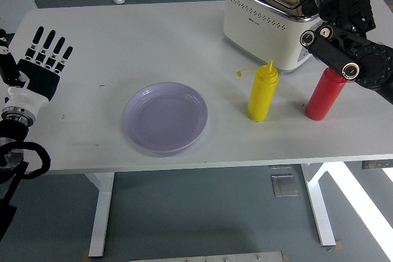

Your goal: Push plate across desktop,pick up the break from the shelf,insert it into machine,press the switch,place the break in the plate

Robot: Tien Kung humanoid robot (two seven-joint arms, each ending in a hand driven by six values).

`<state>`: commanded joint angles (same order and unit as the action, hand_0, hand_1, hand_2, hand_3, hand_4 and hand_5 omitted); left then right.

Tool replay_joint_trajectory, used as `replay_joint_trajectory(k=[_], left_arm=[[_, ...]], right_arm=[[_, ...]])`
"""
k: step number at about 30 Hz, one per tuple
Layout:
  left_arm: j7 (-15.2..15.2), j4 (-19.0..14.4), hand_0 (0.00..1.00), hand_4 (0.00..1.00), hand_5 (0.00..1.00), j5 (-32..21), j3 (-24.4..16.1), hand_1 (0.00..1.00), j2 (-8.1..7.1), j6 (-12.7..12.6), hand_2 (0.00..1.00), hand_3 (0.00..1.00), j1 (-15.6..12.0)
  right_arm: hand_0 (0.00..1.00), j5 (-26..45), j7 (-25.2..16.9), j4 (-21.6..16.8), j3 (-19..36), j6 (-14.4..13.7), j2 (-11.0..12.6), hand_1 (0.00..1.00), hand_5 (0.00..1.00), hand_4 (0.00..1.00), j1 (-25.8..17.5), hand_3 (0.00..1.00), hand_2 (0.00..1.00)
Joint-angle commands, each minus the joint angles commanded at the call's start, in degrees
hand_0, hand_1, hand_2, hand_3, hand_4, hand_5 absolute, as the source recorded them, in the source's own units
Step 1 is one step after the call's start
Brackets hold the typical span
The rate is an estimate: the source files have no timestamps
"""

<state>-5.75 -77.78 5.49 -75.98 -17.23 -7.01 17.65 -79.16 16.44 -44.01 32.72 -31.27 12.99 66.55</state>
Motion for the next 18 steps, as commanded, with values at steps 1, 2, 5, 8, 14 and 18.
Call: replay_joint_trajectory(k=[1,2,5,8,14,18], left_arm=[[-0.02,-0.08,0.842,0.787,0.995,0.0,-0.12,0.774,-0.02,-0.01,0.744,0.792,-0.06],[-0.04,-0.16,0.842,0.787,0.995,0.0,-0.23,0.774,-0.04,-0.02,0.744,0.792,-0.12],[-0.08,-0.36,0.842,0.787,0.995,0.01,-0.54,0.774,-0.08,-0.05,0.744,0.792,-0.31],[-0.06,-0.56,0.842,0.789,0.995,-0.07,-0.79,0.773,-0.1,-0.06,0.744,0.792,-0.42],[0.03,-1.23,0.842,0.787,0.993,-0.5,-1.23,0.773,-0.17,-0.05,0.744,0.791,-0.76],[0.03,-1.7,0.842,0.787,0.993,-0.64,-1.36,0.773,-0.15,-0.06,0.744,0.791,-1.0]], right_arm=[[0.536,-0.01,-0.07,0.38,-0.19,-0.04,-0.14,0.539,0.002,0.098,0.13,0.503,0.512],[0.536,-0.06,-0.14,0.75,-0.38,-0.07,-0.29,0.539,0.002,0.098,0.26,0.503,0.512],[0.536,-0.23,-0.24,1.77,-1.09,0.04,-0.71,0.539,0.002,0.098,0.65,0.503,0.512],[0.53,-0.39,-0.25,2.31,-1.75,0.69,-1.01,0.552,0.002,0.094,0.88,0.527,0.545],[0.564,-1.04,-0.34,2.92,-2.7,1.99,-1.61,0.582,0.002,0.268,0.92,0.552,0.574],[0.564,-1.43,-0.46,2.89,-3.32,2.85,-2.04,0.582,0.002,0.268,0.85,0.552,0.574]])
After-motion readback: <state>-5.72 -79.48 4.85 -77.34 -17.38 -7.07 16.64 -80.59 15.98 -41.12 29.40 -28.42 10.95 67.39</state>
